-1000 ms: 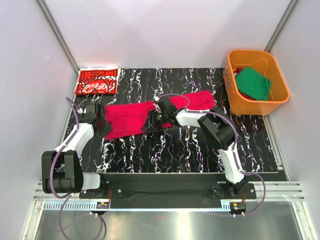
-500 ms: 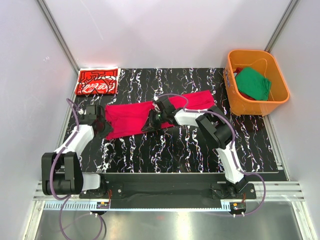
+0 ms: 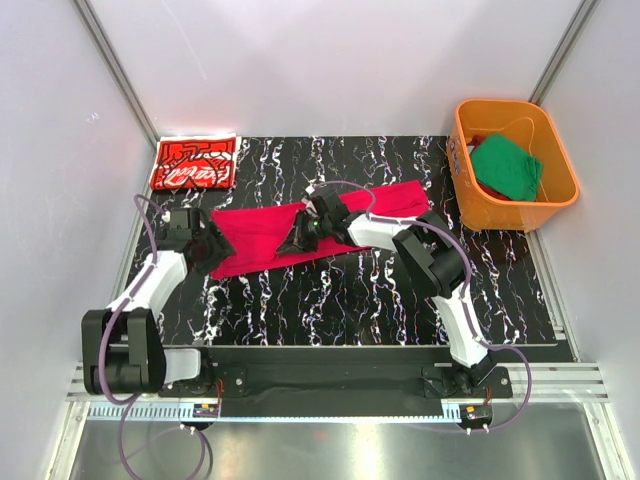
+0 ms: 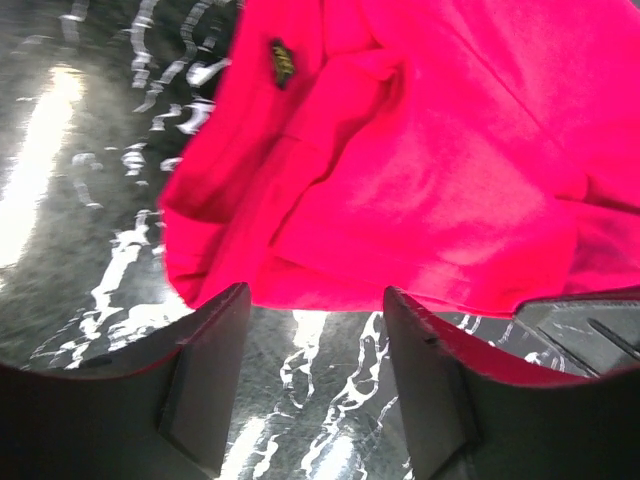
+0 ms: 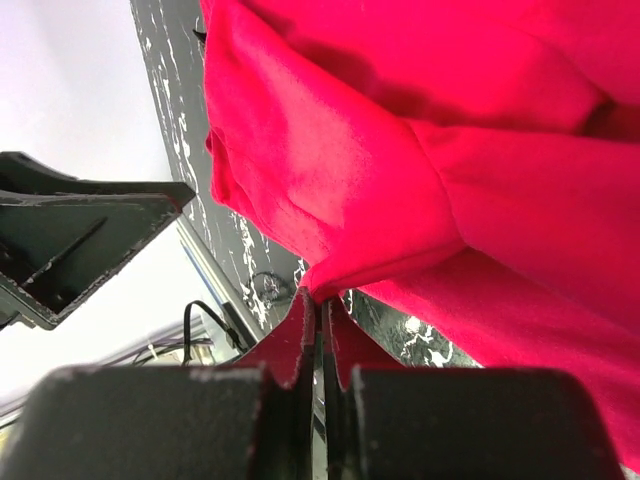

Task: Fold and stack the t-shirts
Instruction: Fold the tshirt

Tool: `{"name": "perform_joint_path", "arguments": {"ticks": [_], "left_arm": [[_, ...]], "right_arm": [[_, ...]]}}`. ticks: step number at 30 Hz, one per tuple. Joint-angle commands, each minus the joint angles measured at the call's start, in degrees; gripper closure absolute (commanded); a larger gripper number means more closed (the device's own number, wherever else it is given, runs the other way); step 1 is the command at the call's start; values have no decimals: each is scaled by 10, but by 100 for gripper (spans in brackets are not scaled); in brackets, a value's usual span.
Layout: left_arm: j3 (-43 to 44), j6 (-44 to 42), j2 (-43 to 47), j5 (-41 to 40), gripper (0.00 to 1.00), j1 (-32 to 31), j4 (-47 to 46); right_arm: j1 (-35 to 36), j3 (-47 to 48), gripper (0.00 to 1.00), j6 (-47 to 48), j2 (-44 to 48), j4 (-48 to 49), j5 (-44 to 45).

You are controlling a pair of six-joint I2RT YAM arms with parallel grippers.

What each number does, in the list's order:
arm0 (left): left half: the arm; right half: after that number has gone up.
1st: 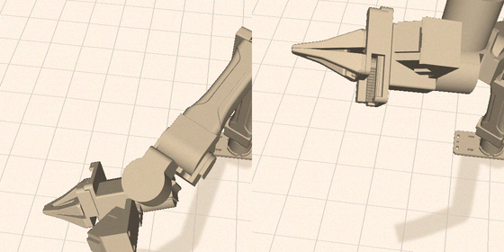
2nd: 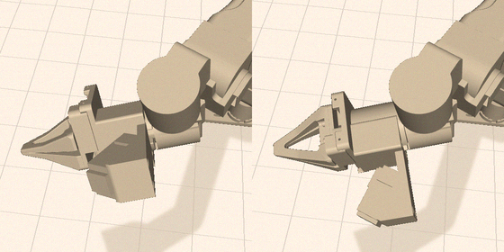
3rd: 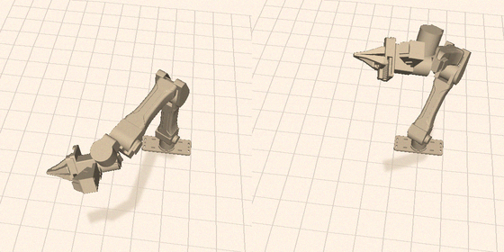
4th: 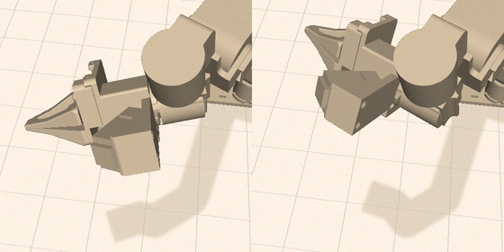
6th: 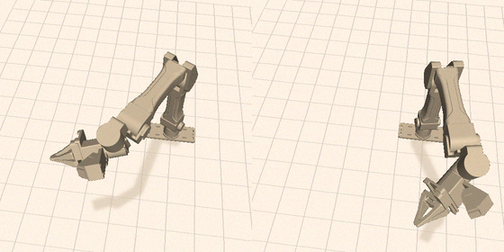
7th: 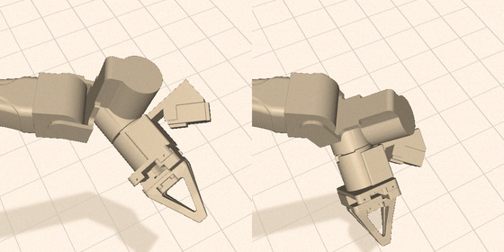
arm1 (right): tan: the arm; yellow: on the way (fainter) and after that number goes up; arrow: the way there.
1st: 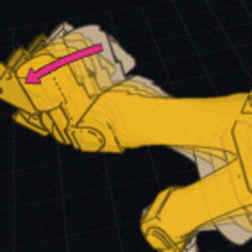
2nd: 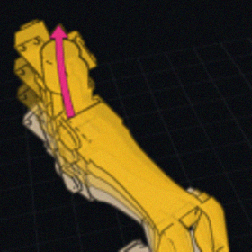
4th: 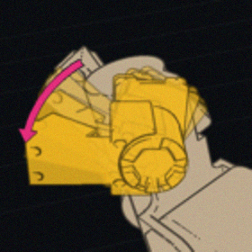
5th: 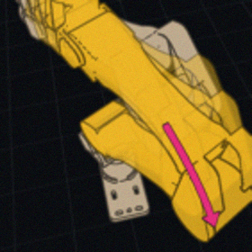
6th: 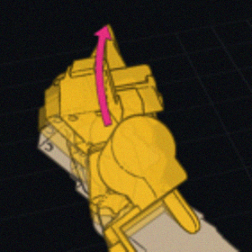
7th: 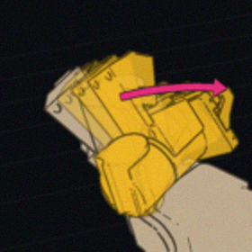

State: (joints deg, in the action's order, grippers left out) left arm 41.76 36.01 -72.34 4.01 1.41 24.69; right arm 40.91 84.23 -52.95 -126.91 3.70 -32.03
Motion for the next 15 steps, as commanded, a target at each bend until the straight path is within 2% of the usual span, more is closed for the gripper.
{"name": "perform_joint_path", "arguments": {"ticks": [1, 2, 8, 15], "left_arm": [[30, -17, -25, 58, 36, 1, -36], [30, -16, -32, 64, 33, 1, -39], [17, -2, -42, 68, 32, 0, -56], [27, 4, -76, 46, 40, 0, -60]], "right_arm": [[-11, 26, 100, -9, 17, 21, -7], [-13, 29, 100, -10, 17, 19, -9], [-28, 26, 100, -17, 18, 31, -11], [-31, 38, 100, -31, 4, 41, -29]]}}
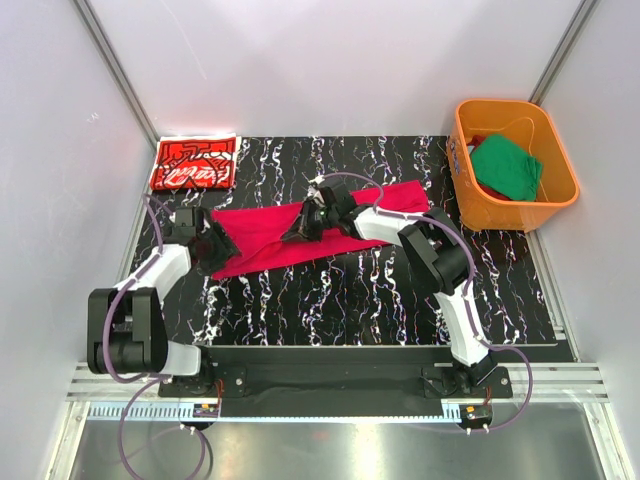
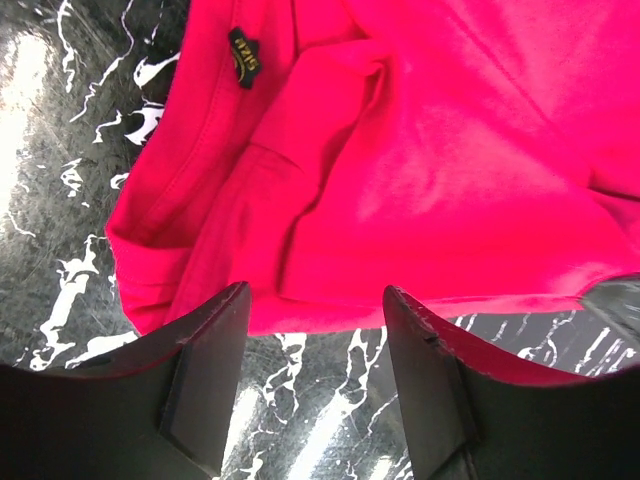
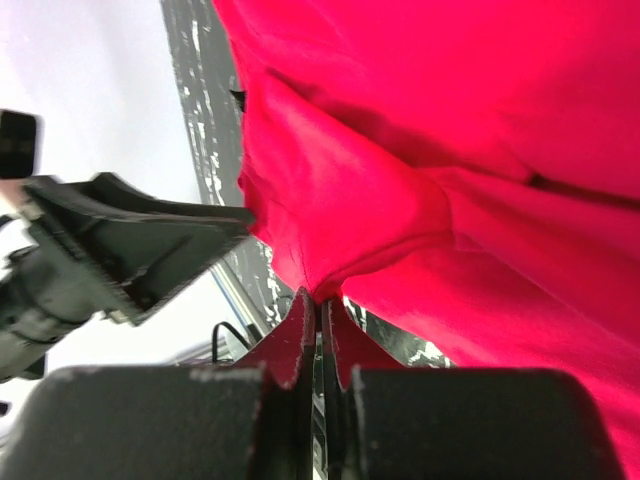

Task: Fold and stack the t-shirts
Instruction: Fold the tshirt

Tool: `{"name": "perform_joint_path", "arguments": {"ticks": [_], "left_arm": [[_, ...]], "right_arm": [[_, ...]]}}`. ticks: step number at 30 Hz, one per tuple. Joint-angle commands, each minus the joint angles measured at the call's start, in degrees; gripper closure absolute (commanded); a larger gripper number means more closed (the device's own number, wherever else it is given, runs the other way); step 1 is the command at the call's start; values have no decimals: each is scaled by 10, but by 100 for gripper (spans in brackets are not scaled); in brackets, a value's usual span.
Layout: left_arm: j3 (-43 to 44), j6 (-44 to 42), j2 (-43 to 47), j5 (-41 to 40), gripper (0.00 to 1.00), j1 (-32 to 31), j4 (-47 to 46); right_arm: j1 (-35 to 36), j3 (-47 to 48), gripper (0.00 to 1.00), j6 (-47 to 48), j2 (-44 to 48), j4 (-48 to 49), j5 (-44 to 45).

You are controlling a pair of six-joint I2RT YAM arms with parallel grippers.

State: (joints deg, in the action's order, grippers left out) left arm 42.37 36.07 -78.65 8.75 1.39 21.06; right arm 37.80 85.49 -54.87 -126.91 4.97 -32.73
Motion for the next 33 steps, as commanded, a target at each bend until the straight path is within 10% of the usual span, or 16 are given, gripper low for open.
{"name": "perform_joint_path", "arguments": {"ticks": [1, 20, 33], "left_arm": [[24, 4, -22, -1, 40, 0, -23], [25, 29, -76, 37, 56, -10, -66], [51, 36, -56, 28, 94, -11, -32]], "right_arm": [[0, 26, 100, -15, 2, 32, -22], [-1, 38, 100, -20, -16, 36, -29], [-1, 50, 100, 6, -13, 2, -13]]}}
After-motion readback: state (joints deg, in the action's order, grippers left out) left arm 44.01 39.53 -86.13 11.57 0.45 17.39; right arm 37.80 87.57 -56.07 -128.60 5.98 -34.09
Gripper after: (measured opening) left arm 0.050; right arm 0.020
